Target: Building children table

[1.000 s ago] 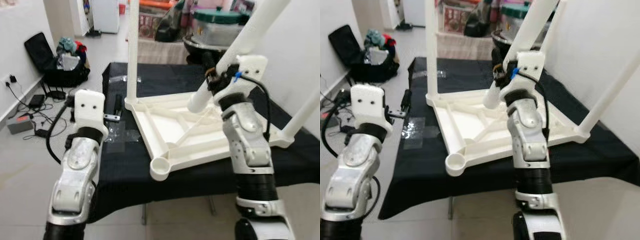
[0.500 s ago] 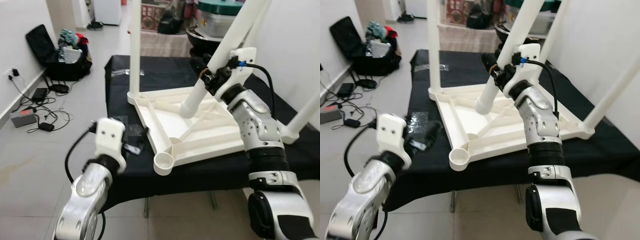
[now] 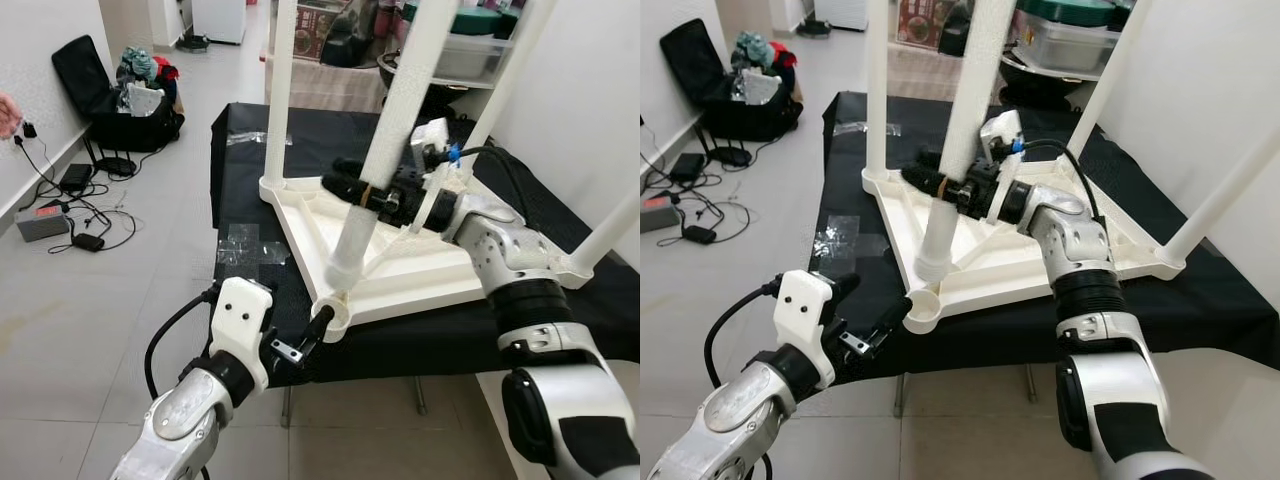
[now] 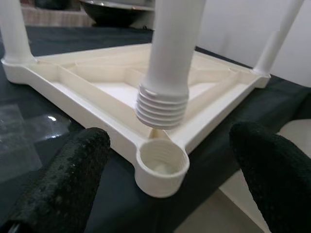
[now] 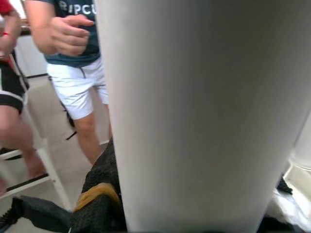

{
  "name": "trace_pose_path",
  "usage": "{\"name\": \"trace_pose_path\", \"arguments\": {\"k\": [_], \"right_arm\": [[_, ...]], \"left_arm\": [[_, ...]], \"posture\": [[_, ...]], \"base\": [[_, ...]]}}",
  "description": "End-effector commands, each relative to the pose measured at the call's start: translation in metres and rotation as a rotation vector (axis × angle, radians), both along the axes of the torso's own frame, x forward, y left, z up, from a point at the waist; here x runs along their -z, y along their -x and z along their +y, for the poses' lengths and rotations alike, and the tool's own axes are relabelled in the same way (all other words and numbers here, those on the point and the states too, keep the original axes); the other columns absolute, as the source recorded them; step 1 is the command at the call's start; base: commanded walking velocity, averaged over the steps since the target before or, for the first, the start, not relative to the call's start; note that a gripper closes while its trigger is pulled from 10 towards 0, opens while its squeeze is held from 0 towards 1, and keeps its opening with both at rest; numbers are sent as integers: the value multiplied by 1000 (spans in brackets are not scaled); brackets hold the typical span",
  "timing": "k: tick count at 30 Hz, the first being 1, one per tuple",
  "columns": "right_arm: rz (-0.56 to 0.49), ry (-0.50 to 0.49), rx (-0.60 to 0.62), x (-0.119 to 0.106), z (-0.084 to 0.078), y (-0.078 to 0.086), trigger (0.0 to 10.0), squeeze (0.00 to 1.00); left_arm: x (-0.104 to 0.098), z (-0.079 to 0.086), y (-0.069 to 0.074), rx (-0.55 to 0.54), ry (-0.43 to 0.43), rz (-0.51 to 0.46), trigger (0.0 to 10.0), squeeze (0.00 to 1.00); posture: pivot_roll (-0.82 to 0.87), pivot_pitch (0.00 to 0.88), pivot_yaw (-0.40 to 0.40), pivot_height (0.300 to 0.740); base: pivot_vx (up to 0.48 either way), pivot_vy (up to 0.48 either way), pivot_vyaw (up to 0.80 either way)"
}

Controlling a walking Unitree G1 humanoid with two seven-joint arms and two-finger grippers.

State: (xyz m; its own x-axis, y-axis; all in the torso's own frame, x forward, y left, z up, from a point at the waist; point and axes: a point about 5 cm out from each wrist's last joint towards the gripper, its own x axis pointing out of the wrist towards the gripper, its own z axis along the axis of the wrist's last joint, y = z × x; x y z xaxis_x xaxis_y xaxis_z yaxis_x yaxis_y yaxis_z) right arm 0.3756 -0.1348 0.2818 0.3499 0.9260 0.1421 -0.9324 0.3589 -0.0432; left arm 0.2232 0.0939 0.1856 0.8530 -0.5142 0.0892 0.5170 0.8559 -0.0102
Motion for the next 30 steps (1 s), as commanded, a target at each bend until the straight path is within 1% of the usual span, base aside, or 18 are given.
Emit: {"name": "trace_pose_path", "arguments": {"k": [1, 2, 4, 6, 7, 9, 10, 11, 13, 15, 16, 17, 19, 30], "right_arm": [[-33, -3, -37, -8, 1, 1, 10000, 0], [-42, 0, -82, -9, 4, 2, 10000, 0], [-42, 0, -82, -9, 4, 2, 10000, 0], [-56, 20, -147, -10, 7, 4, 10000, 0], [-56, 20, -147, -10, 7, 4, 10000, 0], [-65, 38, -212, -10, 8, 7, 10000, 0], [-70, 62, -243, -7, 9, 9, 10000, 0], [-70, 62, -243, -7, 9, 9, 10000, 0], [-77, 100, -283, -2, 10, 12, 10000, 0], [-77, 100, -283, -2, 10, 12, 10000, 0], [-78, 129, -300, 2, 10, 13, 10000, 0], [-78, 129, -300, 2, 10, 13, 10000, 0], [-93, 167, -320, 9, 10, 16, 10000, 0], [-118, 196, -356, 16, 10, 21, 10000, 0]], "left_arm": [[0, -2, 4, 27, 0, 9, 10000, 0], [0, -2, 6, 32, -1, 12, 10000, 0], [0, -2, 6, 32, -1, 12, 10000, 0], [-1, -1, 9, 36, 4, 18, 10000, 0], [-1, -1, 9, 36, 4, 18, 10000, 0], [-1, -3, 11, 39, 11, 24, 10000, 0], [-1, -5, 12, 42, 7, 24, 10000, 0], [-1, -5, 12, 42, 7, 24, 10000, 0], [-1, -7, 13, 46, 11, 28, 10000, 0], [-1, -7, 13, 46, 11, 28, 10000, 0], [-1, -8, 15, 47, 12, 30, 10000, 0], [-1, -8, 15, 47, 12, 30, 10000, 0], [-2, -9, 16, 52, 8, 31, 10000, 0], [-6, -9, 17, 50, -4, 23, 10000, 0]], "posture": [[112, 168, -142, 740], [117, 183, -142, 740], [117, 183, -142, 740], [120, 193, -140, 740], [120, 193, -140, 740], [122, 197, -139, 740], [123, 200, -138, 740], [123, 200, -138, 740], [123, 199, -137, 740], [123, 199, -137, 740], [125, 198, -137, 740], [125, 198, -137, 740], [126, 192, -133, 740], [135, 173, -132, 740]], "base": [[0, 0, 0], [0, 0, 0], [0, 0, 0], [0, 0, 0], [0, 0, 0], [0, 0, 0], [0, 0, 0], [0, 0, 0], [0, 0, 0], [0, 0, 0], [0, 0, 0], [0, 0, 0], [0, 0, 0], [0, 0, 0]]}}
